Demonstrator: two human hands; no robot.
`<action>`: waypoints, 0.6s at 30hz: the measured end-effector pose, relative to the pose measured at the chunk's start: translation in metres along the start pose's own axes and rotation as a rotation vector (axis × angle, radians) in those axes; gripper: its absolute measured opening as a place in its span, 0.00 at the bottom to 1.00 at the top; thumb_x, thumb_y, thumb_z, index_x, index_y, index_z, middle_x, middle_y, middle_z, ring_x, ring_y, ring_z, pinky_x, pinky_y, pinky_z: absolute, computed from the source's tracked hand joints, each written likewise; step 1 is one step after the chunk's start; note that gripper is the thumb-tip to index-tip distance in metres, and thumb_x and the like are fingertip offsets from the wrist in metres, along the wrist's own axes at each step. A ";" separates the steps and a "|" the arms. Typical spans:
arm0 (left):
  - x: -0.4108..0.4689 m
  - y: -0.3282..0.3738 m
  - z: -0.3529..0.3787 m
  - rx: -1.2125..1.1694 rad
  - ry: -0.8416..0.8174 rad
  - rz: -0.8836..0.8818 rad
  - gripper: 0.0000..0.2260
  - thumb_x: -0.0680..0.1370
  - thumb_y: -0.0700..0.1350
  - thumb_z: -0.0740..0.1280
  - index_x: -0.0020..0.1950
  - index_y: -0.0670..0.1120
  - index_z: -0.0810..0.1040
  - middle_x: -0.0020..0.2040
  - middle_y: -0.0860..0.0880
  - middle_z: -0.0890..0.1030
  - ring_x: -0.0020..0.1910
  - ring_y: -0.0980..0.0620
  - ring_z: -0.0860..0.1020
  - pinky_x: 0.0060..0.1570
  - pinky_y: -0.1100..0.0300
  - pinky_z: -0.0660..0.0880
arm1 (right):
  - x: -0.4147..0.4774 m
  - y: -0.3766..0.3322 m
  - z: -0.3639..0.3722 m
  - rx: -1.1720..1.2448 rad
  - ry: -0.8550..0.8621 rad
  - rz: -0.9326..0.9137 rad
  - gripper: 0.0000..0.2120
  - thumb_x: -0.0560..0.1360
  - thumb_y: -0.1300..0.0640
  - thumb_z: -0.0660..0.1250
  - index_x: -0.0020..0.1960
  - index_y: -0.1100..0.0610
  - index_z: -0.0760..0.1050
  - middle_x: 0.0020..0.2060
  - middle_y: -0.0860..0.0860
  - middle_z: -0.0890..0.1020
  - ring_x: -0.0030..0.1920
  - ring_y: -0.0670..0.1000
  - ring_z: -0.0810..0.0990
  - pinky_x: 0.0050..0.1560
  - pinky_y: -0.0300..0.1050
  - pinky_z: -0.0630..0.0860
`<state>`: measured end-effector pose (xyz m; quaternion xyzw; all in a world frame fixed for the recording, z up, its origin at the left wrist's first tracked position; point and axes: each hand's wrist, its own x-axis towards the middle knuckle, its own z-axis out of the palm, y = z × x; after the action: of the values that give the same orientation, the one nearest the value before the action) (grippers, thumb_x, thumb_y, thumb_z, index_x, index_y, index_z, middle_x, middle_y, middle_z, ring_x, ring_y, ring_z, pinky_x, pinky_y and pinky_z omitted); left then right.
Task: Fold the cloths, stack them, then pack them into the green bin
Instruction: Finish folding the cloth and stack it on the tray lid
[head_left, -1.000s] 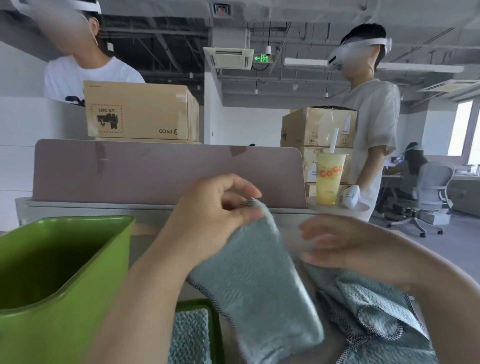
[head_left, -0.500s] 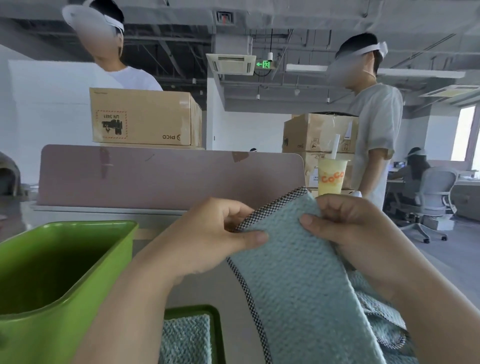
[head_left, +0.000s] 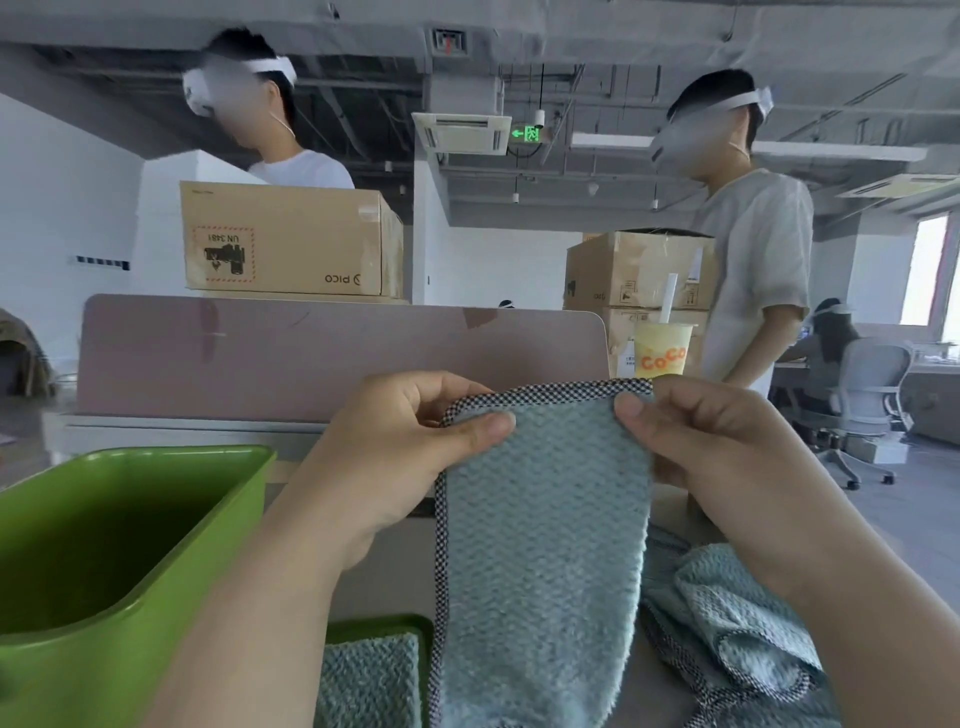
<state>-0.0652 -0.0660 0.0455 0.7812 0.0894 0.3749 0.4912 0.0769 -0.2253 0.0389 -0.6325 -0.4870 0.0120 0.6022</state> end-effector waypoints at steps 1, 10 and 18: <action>0.000 -0.001 -0.001 0.024 -0.006 -0.011 0.13 0.59 0.56 0.72 0.42 0.57 0.84 0.42 0.55 0.85 0.44 0.55 0.83 0.50 0.56 0.76 | 0.001 -0.001 0.002 0.005 0.006 -0.007 0.49 0.57 0.28 0.70 0.47 0.74 0.68 0.46 0.77 0.71 0.42 0.73 0.76 0.42 0.50 0.77; -0.002 0.001 0.016 0.257 -0.117 0.027 0.06 0.70 0.57 0.71 0.44 0.57 0.82 0.40 0.58 0.84 0.39 0.61 0.80 0.41 0.63 0.73 | -0.003 -0.001 0.022 -0.155 -0.080 -0.052 0.13 0.74 0.50 0.69 0.35 0.56 0.80 0.30 0.60 0.77 0.32 0.48 0.71 0.34 0.42 0.67; 0.000 -0.001 0.010 0.436 0.055 0.118 0.03 0.76 0.51 0.67 0.45 0.57 0.81 0.39 0.63 0.80 0.39 0.75 0.74 0.34 0.83 0.65 | 0.002 0.011 0.022 -0.262 -0.085 0.073 0.08 0.75 0.55 0.69 0.40 0.57 0.84 0.37 0.53 0.86 0.43 0.58 0.84 0.53 0.60 0.78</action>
<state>-0.0582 -0.0722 0.0429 0.8620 0.1359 0.3961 0.2855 0.0719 -0.2054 0.0258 -0.7220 -0.4861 -0.0028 0.4924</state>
